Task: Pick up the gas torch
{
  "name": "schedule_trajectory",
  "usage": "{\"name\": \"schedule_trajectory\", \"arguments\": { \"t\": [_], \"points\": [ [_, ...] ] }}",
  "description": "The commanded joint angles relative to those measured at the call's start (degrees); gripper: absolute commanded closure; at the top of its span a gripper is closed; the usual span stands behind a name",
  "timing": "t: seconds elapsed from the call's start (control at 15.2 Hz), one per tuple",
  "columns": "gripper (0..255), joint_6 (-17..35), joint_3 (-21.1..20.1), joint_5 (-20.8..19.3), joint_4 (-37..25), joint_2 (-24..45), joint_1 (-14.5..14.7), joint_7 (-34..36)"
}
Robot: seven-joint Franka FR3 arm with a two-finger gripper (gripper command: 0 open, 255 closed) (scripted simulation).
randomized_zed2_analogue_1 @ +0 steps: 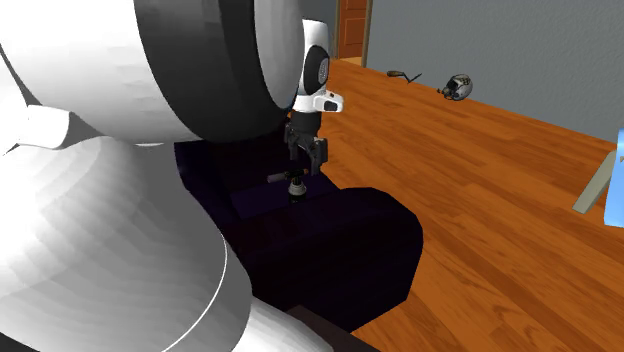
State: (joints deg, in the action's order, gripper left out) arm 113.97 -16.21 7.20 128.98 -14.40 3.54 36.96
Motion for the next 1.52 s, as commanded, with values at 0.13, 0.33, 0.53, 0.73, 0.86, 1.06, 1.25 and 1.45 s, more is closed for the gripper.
{"name": "schedule_trajectory", "arguments": {
  "t": [0.13, 0.33, 0.53, 0.73, 0.86, 1.06, 1.25, 1.45],
  "points": [
    [0, 4.16, -2.68, -1.92, -4.53, 8.72, 0.39, 6.54],
    [0, 6.32, -4.02, -4.20, -8.82, 15.42, 1.09, 11.51],
    [0, 7.79, -4.64, -6.91, -13.86, 22.32, 2.30, 16.40],
    [0, 8.52, -4.55, -9.65, -19.70, 29.31, 4.05, 20.94],
    [0, 8.59, -4.15, -11.31, -24.08, 34.01, 5.47, 23.65],
    [0, 8.07, -3.26, -13.42, -31.44, 41.14, 7.80, 27.20],
    [0, 9.22, -2.95, -13.79, -31.55, 42.43, 8.15, 27.54],
    [0, 11.01, -2.70, -14.21, -30.89, 43.60, 8.32, 27.71]
  ]
}}
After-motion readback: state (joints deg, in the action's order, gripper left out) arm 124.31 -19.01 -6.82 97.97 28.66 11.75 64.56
